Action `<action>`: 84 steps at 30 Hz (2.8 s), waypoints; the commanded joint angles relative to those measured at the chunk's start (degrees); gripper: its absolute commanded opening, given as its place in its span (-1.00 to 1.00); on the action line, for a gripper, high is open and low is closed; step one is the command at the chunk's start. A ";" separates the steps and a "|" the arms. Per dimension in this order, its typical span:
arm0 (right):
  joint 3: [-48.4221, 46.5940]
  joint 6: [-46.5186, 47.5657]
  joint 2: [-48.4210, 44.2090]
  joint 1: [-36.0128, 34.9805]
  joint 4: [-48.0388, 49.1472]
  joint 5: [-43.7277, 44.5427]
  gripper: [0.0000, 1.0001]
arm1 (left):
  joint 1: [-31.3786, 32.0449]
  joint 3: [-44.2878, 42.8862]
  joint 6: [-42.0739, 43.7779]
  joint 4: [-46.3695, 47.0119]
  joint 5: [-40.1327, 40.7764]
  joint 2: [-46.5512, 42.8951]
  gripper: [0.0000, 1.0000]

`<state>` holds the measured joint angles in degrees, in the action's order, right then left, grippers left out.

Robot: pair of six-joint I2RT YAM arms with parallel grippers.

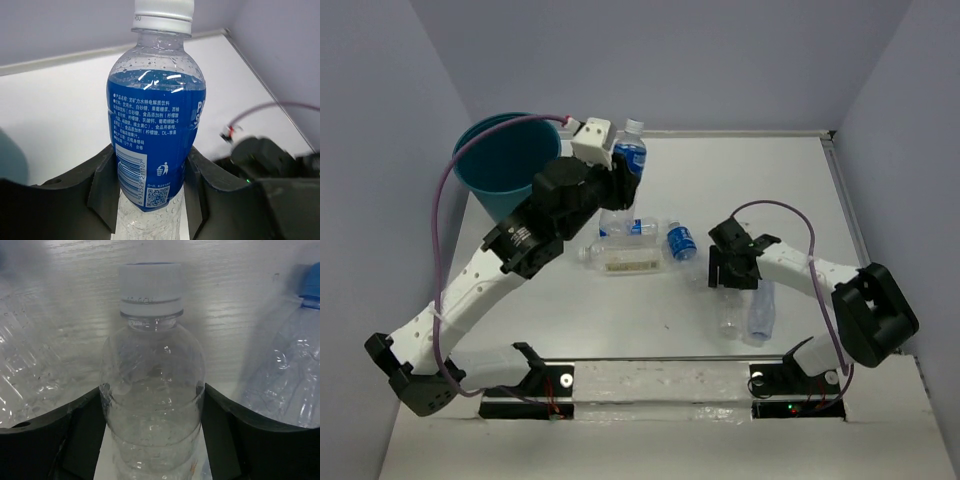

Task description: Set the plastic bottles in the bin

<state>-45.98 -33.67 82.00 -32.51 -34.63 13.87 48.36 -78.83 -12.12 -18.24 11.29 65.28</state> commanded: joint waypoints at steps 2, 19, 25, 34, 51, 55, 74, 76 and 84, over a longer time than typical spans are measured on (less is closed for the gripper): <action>-1.49 0.27 1.86 0.52 4.66 1.69 -0.01 | -9.58 -3.79 -0.10 9.59 14.34 1.09 -0.24; -11.24 7.30 -29.34 -0.01 3.33 -1.20 -0.39 | -38.94 1.92 -0.89 33.34 21.32 4.50 -0.05; -17.73 6.43 -29.44 -0.01 16.16 -11.30 -0.40 | -40.36 6.22 1.67 36.53 20.80 6.62 0.92; -42.31 7.92 -6.19 -4.65 27.07 -20.71 -0.42 | -40.36 4.99 -5.18 28.79 7.27 -2.66 0.98; -78.88 7.57 30.48 -14.86 50.46 -23.98 -0.39 | -35.71 18.36 -3.62 11.21 -1.62 -45.31 0.98; -102.75 8.61 48.49 -17.58 47.55 -23.27 -0.32 | -33.24 19.41 -4.40 8.49 -0.57 -50.42 0.98; -106.16 17.23 56.79 -20.05 54.42 -10.87 0.88 | -29.55 23.28 -5.46 6.99 -5.57 -50.51 0.98; -105.64 18.37 54.95 -20.05 51.78 -10.62 0.88 | -29.55 23.72 -5.81 7.69 -8.03 -49.64 0.98; -67.68 21.28 24.34 -15.93 38.79 0.23 0.79 | -29.64 26.18 -5.38 8.13 -18.81 -43.57 0.97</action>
<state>-130.43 -14.81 123.96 -51.42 10.00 4.95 18.65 -54.11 -18.24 -12.43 1.72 18.02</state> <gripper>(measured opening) 0.915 0.989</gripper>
